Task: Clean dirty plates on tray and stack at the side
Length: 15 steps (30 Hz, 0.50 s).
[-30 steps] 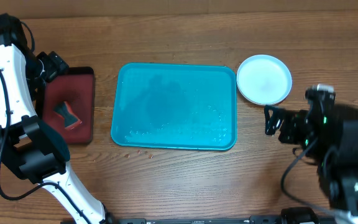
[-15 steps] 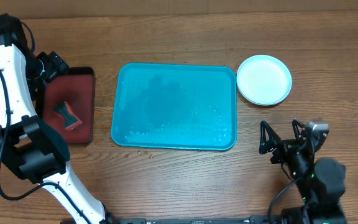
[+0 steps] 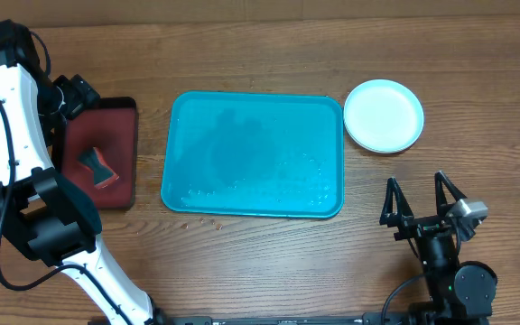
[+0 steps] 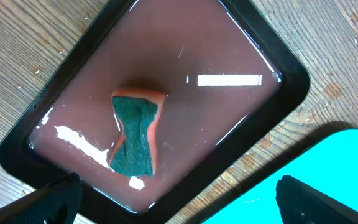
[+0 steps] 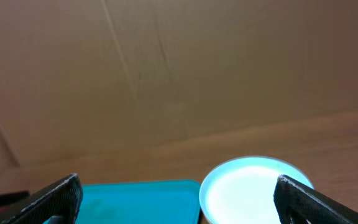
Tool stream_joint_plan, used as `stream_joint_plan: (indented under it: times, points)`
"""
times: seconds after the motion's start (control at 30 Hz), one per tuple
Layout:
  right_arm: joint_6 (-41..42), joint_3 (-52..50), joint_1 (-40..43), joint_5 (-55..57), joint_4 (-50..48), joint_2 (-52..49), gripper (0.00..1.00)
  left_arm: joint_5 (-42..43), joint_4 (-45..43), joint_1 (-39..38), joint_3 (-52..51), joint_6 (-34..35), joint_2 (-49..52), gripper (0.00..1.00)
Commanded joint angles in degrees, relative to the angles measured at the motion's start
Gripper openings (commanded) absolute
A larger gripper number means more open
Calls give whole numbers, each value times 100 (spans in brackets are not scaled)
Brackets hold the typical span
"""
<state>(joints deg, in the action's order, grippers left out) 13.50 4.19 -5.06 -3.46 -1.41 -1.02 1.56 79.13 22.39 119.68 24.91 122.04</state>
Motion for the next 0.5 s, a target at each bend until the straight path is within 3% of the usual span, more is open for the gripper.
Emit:
stream_joint_plan:
  times: [0.0, 0.27, 0.47]
  points:
    - [26, -201, 50, 214, -286, 90, 100, 39, 9, 4, 79, -48, -33, 100]
    - [4, -374, 94, 223, -411, 90, 100, 39, 9, 4, 79, -48, -33, 100]
    - [4, -374, 155, 452, 101, 90, 100, 39, 9, 4, 79, -48, -33, 100]
